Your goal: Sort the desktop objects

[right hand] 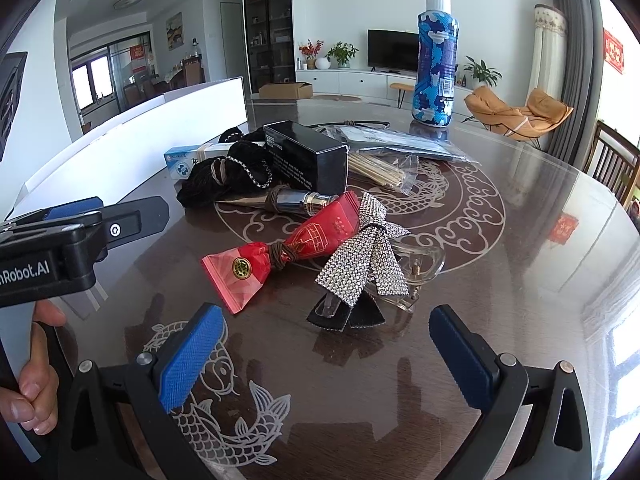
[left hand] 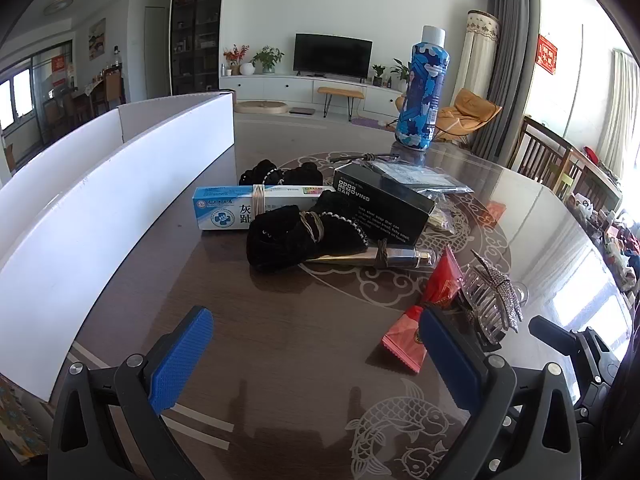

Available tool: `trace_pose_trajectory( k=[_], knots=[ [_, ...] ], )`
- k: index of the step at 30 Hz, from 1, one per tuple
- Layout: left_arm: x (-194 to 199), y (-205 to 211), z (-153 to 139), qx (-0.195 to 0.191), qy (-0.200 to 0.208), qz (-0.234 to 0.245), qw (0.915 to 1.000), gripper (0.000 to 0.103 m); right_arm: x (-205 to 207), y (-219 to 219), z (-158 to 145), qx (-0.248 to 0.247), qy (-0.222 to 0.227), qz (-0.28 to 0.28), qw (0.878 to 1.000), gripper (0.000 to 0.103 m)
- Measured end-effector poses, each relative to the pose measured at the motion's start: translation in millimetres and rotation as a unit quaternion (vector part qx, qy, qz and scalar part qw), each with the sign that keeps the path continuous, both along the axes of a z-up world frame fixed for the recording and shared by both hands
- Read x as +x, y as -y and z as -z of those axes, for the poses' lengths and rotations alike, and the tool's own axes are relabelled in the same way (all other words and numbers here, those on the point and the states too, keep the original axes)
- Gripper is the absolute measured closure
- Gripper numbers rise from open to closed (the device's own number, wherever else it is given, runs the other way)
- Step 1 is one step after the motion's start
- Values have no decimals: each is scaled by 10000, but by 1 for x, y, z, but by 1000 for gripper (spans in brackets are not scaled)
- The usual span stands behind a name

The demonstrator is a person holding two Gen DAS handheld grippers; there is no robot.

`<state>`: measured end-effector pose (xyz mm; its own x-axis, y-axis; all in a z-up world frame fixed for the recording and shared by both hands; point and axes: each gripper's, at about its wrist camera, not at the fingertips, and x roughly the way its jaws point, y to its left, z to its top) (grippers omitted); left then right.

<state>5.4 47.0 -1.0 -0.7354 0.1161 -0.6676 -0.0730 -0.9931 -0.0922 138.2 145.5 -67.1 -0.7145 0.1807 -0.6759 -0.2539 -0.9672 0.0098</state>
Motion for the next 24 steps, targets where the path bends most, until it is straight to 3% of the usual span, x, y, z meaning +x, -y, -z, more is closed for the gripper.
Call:
trace_pose_trajectory(
  k=[24],
  knots=[
    [2, 0, -3, -1, 10, 9, 10000, 0, 0, 0, 0, -1, -3, 46, 10000, 0]
  ],
)
